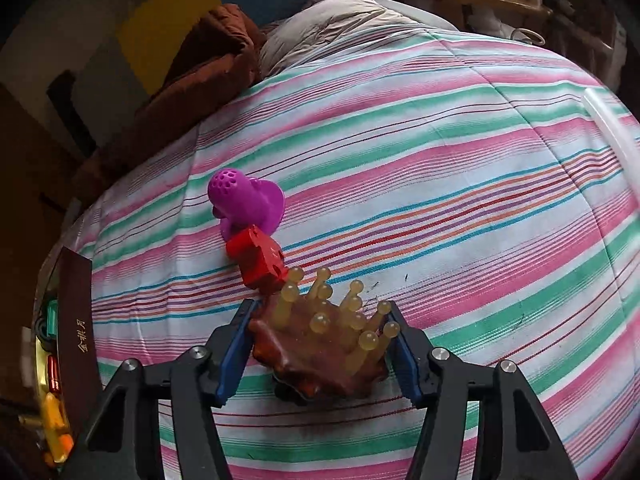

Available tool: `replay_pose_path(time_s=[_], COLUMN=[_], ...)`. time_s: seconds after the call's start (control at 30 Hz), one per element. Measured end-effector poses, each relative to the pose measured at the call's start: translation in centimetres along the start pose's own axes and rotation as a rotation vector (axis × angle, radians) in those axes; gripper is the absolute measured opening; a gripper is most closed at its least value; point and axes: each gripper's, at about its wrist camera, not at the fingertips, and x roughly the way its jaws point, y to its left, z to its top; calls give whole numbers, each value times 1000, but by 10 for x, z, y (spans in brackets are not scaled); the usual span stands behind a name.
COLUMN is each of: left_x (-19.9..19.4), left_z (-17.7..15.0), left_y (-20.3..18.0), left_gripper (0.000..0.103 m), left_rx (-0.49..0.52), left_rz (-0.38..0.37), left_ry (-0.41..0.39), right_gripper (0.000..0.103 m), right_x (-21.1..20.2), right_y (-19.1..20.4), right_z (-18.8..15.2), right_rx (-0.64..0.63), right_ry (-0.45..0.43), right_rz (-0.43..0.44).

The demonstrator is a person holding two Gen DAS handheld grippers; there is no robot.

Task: Organize rigid objects
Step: 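Carry the green freshener into the tray and release while the right gripper holds the brown brush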

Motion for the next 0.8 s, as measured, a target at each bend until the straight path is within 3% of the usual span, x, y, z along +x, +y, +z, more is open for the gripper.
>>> replay_pose_path(time_s=[0.3, 0.43, 0.8], left_x=[-59, -84, -122], left_z=[3, 3, -8], left_y=[6, 11, 45], left_gripper=[54, 54, 54], left_rx=[0, 0, -63], left_rz=[27, 58, 157], left_ry=[-116, -168, -226], right_gripper=[61, 48, 48], right_x=[6, 9, 17], right_y=[5, 8, 11], right_z=[1, -1, 5], right_rx=[-32, -76, -71], right_ry=[2, 1, 2], right_rz=[-22, -90, -83])
